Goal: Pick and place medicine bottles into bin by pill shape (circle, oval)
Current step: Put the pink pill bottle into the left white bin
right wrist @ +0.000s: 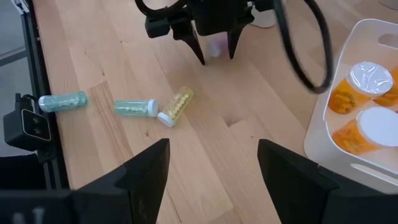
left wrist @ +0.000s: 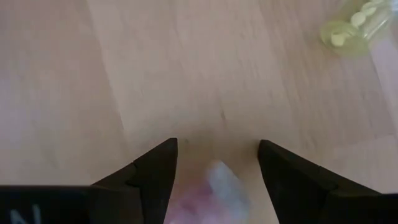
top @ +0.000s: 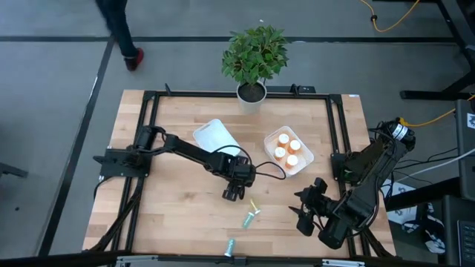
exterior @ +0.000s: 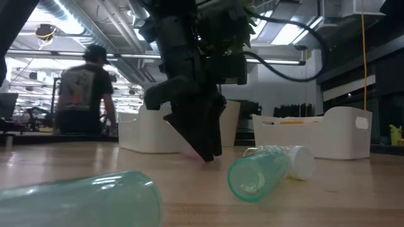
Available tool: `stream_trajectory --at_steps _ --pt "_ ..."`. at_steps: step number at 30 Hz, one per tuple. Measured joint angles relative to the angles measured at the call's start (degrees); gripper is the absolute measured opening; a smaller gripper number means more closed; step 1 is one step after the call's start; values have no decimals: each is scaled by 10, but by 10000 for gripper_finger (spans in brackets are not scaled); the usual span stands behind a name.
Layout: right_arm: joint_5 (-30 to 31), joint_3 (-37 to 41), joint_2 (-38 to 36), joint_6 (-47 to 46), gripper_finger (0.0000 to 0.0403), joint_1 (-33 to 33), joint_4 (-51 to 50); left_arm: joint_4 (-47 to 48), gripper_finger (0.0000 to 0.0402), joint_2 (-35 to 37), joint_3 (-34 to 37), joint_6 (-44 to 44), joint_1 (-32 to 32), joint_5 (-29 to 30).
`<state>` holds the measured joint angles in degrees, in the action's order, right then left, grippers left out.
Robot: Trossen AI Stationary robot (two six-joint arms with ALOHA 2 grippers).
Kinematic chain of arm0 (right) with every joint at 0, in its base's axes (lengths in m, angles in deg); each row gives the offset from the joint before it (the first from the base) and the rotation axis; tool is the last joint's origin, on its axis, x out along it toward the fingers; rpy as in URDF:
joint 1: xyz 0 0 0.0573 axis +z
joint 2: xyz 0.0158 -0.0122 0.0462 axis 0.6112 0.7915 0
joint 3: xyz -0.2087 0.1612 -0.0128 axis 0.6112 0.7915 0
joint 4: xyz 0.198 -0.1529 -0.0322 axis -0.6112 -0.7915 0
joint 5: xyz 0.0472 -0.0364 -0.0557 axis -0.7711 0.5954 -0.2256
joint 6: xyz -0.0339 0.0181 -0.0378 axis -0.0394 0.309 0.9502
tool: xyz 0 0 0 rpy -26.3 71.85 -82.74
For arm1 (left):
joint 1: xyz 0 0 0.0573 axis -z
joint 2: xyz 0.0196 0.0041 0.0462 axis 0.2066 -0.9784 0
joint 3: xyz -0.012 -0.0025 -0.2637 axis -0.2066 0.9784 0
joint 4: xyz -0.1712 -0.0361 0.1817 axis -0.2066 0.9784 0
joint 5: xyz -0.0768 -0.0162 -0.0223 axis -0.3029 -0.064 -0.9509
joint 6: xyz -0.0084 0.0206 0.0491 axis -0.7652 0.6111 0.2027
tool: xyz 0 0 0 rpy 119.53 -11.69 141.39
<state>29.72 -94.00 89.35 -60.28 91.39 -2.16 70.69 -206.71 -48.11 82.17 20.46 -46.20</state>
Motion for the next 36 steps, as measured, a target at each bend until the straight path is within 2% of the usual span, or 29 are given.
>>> stream_trajectory --at_steps 6,11,16,21,28,36 --pt "0 0 0 0 245 0 0 3 220 2 0 4 0 5" --pt "0 0 0 0 245 0 0 22 220 12 2 44 0 13" --pt "0 0 0 1 245 0 0 28 220 17 -18 49 7 7" --pt "0 0 0 2 245 0 -1 71 220 17 -28 89 17 10" --pt "0 0 0 2 245 0 -1 102 220 17 -28 95 21 21" --pt "0 0 0 2 245 0 0 108 220 17 -27 157 20 30"
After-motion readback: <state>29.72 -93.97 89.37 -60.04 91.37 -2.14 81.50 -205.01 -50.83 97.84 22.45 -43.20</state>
